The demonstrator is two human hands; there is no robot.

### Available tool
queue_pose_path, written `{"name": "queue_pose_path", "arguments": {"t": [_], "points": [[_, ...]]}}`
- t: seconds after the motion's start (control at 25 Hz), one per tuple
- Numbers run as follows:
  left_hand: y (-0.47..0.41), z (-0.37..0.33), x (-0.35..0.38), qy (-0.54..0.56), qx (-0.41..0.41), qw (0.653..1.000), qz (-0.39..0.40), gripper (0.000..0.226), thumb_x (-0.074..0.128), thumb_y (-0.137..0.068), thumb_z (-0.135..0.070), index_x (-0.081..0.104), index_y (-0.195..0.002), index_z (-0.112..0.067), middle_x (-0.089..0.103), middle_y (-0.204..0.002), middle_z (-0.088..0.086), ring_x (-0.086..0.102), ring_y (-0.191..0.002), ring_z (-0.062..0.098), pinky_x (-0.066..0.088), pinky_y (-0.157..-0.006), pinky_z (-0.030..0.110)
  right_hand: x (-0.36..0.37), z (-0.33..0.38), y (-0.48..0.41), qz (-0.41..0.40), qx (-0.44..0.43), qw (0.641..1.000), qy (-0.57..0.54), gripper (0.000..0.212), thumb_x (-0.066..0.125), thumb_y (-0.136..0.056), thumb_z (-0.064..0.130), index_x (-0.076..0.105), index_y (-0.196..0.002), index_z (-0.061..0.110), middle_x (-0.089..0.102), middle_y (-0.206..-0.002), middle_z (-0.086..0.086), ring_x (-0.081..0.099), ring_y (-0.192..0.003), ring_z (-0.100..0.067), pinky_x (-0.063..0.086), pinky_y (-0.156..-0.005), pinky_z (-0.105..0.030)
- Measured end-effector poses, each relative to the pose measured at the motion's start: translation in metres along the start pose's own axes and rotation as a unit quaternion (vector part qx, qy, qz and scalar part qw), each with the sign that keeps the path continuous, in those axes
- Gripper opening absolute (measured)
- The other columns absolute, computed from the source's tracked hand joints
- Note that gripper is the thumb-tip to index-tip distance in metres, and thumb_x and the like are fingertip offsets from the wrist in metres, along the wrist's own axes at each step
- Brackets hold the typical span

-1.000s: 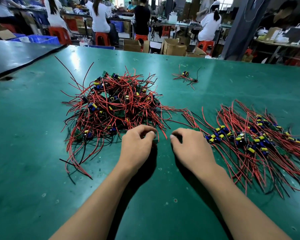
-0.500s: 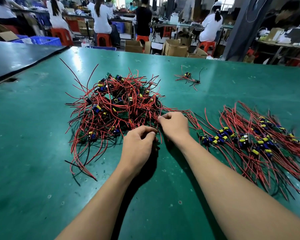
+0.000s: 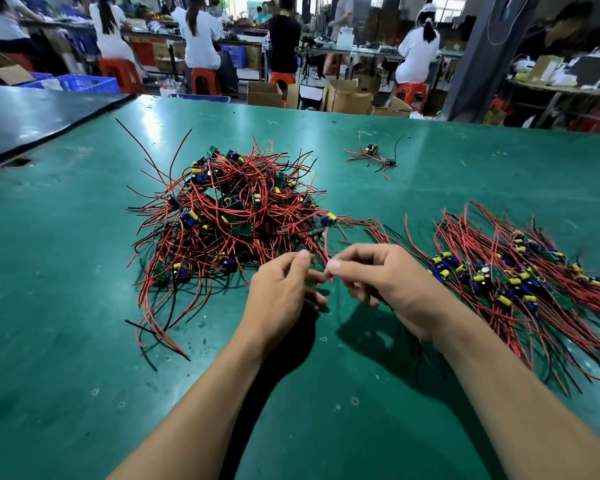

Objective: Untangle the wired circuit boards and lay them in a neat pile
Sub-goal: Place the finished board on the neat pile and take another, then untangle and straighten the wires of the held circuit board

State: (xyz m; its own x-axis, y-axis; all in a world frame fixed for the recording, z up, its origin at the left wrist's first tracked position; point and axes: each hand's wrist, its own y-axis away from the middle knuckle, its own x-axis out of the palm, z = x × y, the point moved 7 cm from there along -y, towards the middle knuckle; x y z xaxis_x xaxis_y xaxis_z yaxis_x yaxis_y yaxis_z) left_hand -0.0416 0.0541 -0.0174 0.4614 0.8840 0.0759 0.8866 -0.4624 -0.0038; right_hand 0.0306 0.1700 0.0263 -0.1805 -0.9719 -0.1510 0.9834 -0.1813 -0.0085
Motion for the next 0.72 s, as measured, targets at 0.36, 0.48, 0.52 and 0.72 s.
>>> {"name": "queue_pose_path", "arguments": {"t": [0.36, 0.48, 0.52, 0.72], "points": [[0.002, 0.002, 0.002, 0.16, -0.067, 0.985, 0.011, 0.005, 0.06, -0.095, -0.011, 0.064, -0.093, -0.008, 0.074, -0.086, 0.015, 0.067, -0.057, 0.022, 0.057, -0.05, 0.027, 0.022, -0.037, 0.024, 0.125, 0.129, 0.982, 0.048, 0.025, 0.08, -0.081, 0.04, 0.074, -0.078, 0.017, 0.051, -0.062, -0.001, 0.04, -0.056, -0.017, 0.028, -0.05, -0.024], [0.001, 0.004, -0.001, 0.215, -0.099, 0.971, 0.011, 0.006, 0.059, -0.093, -0.007, 0.065, -0.093, -0.009, 0.073, -0.082, 0.013, 0.066, -0.055, 0.02, 0.056, -0.05, 0.025, 0.011, -0.042, 0.018, 0.006, 0.137, 0.99, -0.022, 0.032, 0.068, -0.087, 0.049, 0.068, -0.078, 0.018, 0.047, -0.053, 0.005, 0.042, -0.043, -0.01, 0.032, -0.038, -0.019], [0.003, 0.004, 0.001, 0.216, -0.102, 0.971, 0.022, 0.007, 0.06, -0.093, -0.007, 0.066, -0.092, -0.009, 0.072, -0.08, 0.013, 0.066, -0.055, 0.019, 0.056, -0.05, 0.024, 0.007, -0.043, 0.016, -0.038, 0.133, 0.989, -0.046, 0.032, 0.068, -0.086, 0.05, 0.067, -0.078, 0.019, 0.05, -0.055, 0.003, 0.044, -0.043, -0.011, 0.034, -0.037, -0.02], [0.015, 0.004, 0.017, 0.151, -0.114, 0.975, 0.115, 0.008, 0.06, -0.092, -0.009, 0.068, -0.094, -0.006, 0.069, -0.071, 0.011, 0.061, -0.049, 0.016, 0.051, -0.047, 0.021, -0.006, -0.039, 0.016, -0.053, 0.099, 0.992, -0.063, 0.038, 0.072, -0.076, 0.056, 0.077, -0.098, 0.025, 0.068, -0.083, 0.005, 0.054, -0.06, -0.012, 0.043, -0.054, -0.022]]}}
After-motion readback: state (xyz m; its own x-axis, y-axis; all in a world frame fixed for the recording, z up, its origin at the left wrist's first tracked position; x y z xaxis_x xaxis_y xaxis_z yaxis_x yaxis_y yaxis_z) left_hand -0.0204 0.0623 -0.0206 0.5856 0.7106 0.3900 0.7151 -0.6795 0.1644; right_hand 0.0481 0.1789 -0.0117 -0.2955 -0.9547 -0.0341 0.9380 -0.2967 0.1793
